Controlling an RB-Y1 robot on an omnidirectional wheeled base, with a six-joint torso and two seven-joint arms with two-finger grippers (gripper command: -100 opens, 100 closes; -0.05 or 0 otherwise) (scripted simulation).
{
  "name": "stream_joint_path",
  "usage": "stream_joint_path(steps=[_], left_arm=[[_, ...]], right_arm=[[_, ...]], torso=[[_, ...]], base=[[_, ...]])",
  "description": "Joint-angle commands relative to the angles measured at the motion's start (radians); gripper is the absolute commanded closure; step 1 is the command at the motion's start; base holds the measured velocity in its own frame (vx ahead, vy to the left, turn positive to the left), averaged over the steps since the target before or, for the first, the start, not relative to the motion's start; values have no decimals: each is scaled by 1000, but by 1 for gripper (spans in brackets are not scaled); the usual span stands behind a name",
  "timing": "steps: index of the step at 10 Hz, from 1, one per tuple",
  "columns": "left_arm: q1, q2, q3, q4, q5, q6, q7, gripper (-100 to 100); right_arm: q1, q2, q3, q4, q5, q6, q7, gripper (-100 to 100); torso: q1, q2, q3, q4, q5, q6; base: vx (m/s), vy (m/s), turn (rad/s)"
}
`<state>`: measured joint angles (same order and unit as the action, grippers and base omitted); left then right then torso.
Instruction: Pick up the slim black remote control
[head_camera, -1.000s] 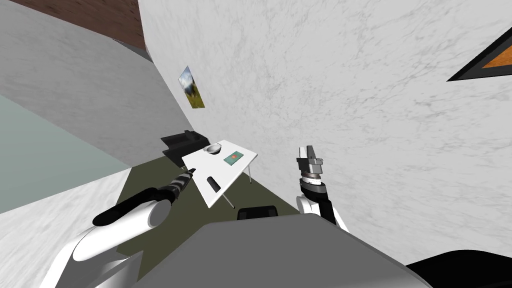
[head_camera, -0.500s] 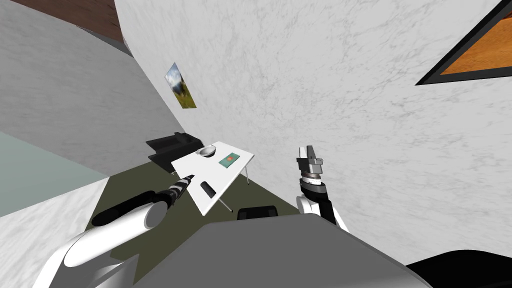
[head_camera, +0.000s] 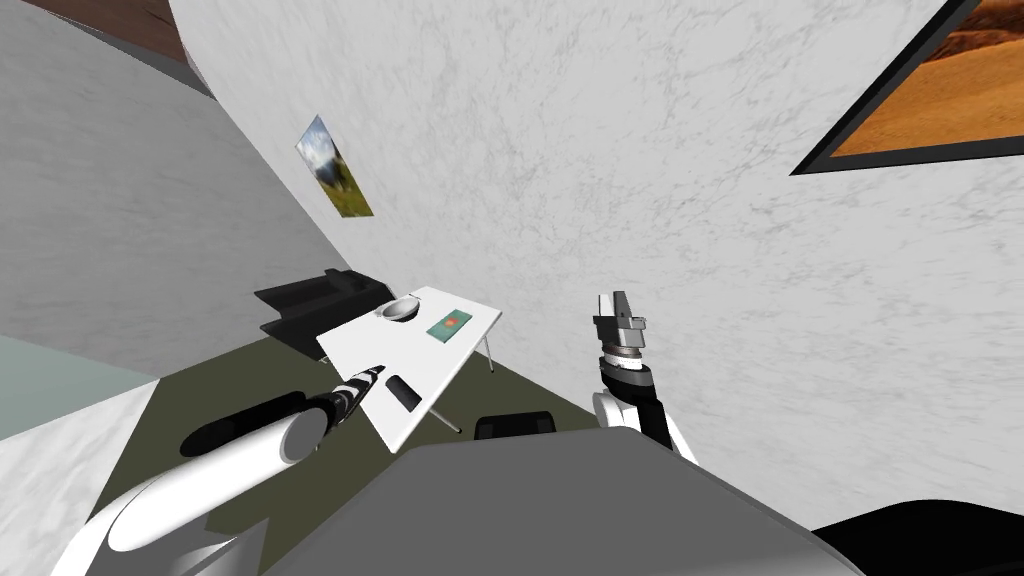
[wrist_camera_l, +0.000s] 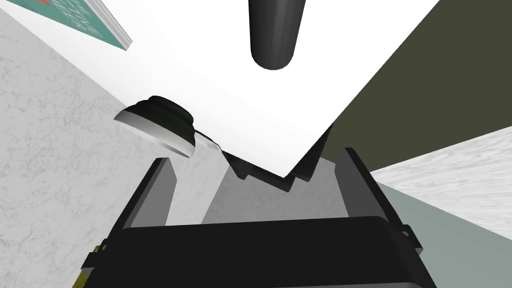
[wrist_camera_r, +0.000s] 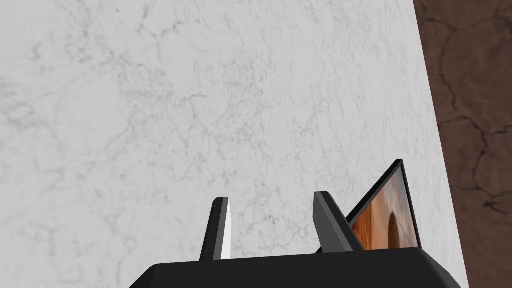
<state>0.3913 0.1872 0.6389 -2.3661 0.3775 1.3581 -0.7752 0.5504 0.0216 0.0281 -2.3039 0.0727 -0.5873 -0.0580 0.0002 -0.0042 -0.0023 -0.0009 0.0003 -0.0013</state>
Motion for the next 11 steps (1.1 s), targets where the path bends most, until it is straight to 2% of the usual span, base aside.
stream_joint_path(steps=[1,2,3,4,5,8,9,10,11], left_arm=[[-2,-2,0,-4,-5,35,0,-100],[4,-6,17,12,-3,72,-22,-100],[4,-6,17,12,-3,97,-22,-100],[9,-8,34,28,-2,121,-43,-100],[9,-8,34,28,-2,153,-43,-100],[19,-9,64,57,0,246,-80,-100],[19,-9,64,57,0,262,-80,-100],[24,-7,77,70,0,300,-97,-100],[24,-7,77,70,0,308,-97,-100]], right_arm=[[0,0,0,0,0,0,0,0],[0,0,0,0,0,0,0,0],[0,0,0,0,0,0,0,0],[0,0,0,0,0,0,0,0],[0,0,0,0,0,0,0,0],[0,0,0,0,0,0,0,0],[0,0,0,0,0,0,0,0],[0,0,0,0,0,0,0,0],[0,0,0,0,0,0,0,0]], torso=[[0,0,0,0,0,0],[0,1,0,0,0,0],[0,0,0,0,0,1],[0,0,0,0,0,0],[0,-1,0,0,0,1],[0,0,0,0,0,0],[0,-1,0,0,0,0],[0,0,0,0,0,0],[-1,-1,0,0,0,0]], base=[[13,3,19],[29,-6,-220],[32,2,-124],[43,-3,-218],[39,4,-82],[39,2,-140],[32,3,-87],[45,-9,-163],[36,2,-69]])
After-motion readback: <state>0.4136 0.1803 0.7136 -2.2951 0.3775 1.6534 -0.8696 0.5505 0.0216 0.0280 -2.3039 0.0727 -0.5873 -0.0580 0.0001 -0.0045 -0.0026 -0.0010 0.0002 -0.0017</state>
